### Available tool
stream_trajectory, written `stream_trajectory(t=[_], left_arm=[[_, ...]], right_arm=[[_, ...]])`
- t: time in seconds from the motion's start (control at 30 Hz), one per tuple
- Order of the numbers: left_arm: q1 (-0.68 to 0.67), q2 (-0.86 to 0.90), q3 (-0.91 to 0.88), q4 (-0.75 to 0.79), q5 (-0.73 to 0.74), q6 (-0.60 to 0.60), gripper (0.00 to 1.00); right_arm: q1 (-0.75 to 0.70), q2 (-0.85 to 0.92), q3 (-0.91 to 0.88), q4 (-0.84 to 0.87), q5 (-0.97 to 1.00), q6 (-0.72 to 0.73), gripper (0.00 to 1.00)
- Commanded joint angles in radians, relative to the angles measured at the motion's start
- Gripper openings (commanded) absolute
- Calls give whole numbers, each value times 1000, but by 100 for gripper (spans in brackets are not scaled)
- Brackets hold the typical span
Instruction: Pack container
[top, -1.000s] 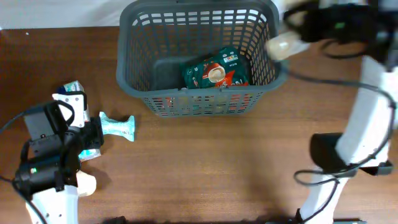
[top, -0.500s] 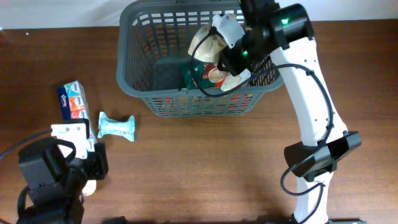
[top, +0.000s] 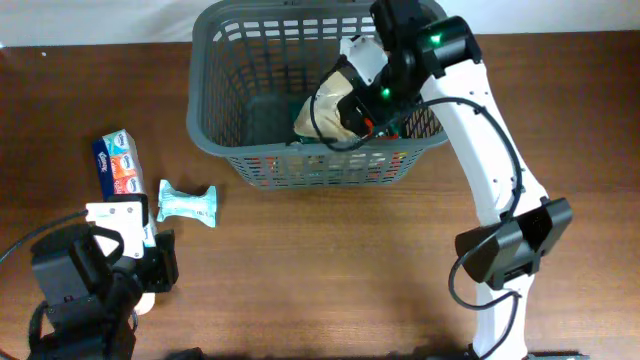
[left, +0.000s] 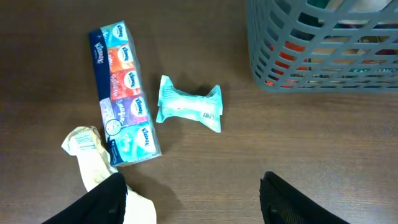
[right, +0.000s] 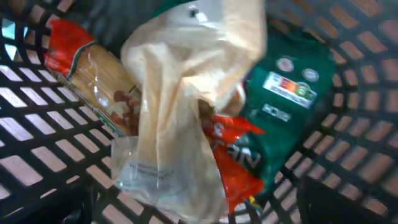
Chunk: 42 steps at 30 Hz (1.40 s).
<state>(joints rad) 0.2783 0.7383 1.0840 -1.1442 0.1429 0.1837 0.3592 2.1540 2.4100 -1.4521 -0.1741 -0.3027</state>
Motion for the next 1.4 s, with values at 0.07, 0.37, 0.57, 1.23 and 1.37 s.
stream_trajectory(t=[0.07,0.37,0.57,1.23,1.37], left_arm=[[4,-6,-3,-1,-35,13,61],[4,-6,-3,18,-118,12,60],[5,-2,-3,35,-241,-18,61],[90,620,-111,661,-299,-149,96],[210,847,-111,778,-208,-136,100]], right_arm=[[-98,-77,398,-50,150,232,99],[-531,-295,486,-247,367,546,99],[-787,-577,-35,-246,348,631,100],[-495,-1050,-625,-180,545,648,99],[-495,-1079,-625,-191,546,648,99]])
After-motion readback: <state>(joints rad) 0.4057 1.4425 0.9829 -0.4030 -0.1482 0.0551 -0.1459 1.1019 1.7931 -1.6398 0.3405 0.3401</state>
